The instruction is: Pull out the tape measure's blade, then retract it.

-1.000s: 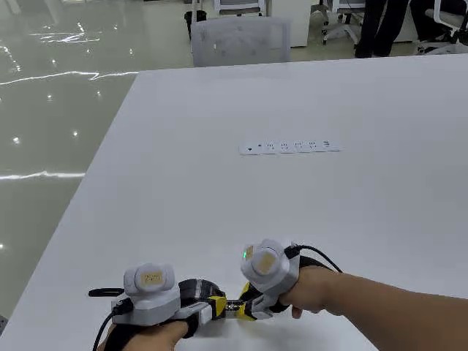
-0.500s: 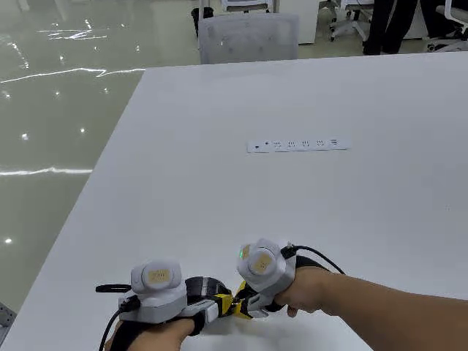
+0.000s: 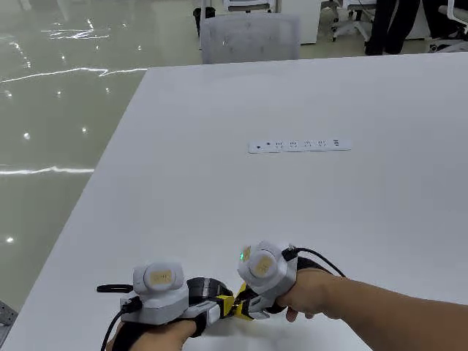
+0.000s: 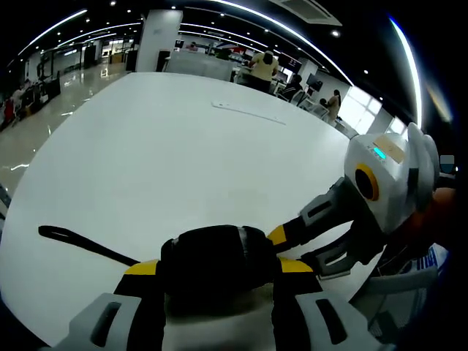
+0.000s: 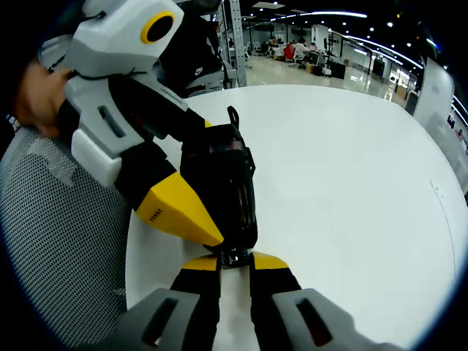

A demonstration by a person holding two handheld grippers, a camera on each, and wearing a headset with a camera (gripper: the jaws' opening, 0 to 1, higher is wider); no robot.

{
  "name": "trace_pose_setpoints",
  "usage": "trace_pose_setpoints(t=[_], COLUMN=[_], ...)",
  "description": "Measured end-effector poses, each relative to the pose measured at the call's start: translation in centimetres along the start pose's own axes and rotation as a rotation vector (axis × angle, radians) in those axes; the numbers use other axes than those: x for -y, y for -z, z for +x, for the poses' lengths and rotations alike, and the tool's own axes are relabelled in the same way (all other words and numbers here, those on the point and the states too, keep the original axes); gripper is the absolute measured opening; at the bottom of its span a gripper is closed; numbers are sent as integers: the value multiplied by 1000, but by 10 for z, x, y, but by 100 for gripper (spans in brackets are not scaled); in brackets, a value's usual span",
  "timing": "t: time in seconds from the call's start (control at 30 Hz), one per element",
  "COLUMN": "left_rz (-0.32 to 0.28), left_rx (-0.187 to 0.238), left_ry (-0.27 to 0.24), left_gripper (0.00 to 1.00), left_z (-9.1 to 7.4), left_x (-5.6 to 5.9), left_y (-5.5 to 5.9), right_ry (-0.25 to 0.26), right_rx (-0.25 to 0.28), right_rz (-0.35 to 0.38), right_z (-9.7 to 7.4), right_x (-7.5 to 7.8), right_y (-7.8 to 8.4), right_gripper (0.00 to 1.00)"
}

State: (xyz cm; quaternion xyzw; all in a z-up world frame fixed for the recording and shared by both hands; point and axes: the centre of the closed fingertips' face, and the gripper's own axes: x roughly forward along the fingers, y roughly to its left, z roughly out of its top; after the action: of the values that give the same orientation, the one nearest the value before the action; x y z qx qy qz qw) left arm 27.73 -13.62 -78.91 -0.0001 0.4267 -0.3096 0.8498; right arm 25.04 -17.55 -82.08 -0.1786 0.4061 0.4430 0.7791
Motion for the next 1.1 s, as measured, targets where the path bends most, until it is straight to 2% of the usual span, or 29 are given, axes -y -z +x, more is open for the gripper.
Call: trace_pose_setpoints(t=[0.5,0.63,0.77,0.83,0.9,0.97,1.0,1.03,1.07,1.1], left_rz=[7,1,33,62,74,73,69,77,98,117], left_rx=[-2,3,22,9,14,42,40,41,63,70], left_ry=[-5,-4,-1,8,14,51,83,127,188,219], left_gripper=[55,56,58,57,58,65,69,74,77,81], left_z=[1,0,-1,-4,-8,-11,-13,-14,-17,-19], left_x=[0,-1,0,2,0,0,1,4,8,9], left_y=[0,-1,-1,-1,-9,-19,-22,-24,-29,-31], right_ry=[5,11,25,31,42,50,59,66,80,94], right_rx=[-4,-1,3,9,18,31,41,47,60,68], right_rz=[-5,18,30,54,68,84,95,101,110,119], right_z=[1,0,-2,-4,-10,-17,-23,-29,-36,-42], right_x=[0,0,-2,-3,-2,0,2,4,6,8], right_y=[1,1,2,3,6,8,10,12,14,16], right_gripper=[14,14,15,19,22,26,27,27,28,29])
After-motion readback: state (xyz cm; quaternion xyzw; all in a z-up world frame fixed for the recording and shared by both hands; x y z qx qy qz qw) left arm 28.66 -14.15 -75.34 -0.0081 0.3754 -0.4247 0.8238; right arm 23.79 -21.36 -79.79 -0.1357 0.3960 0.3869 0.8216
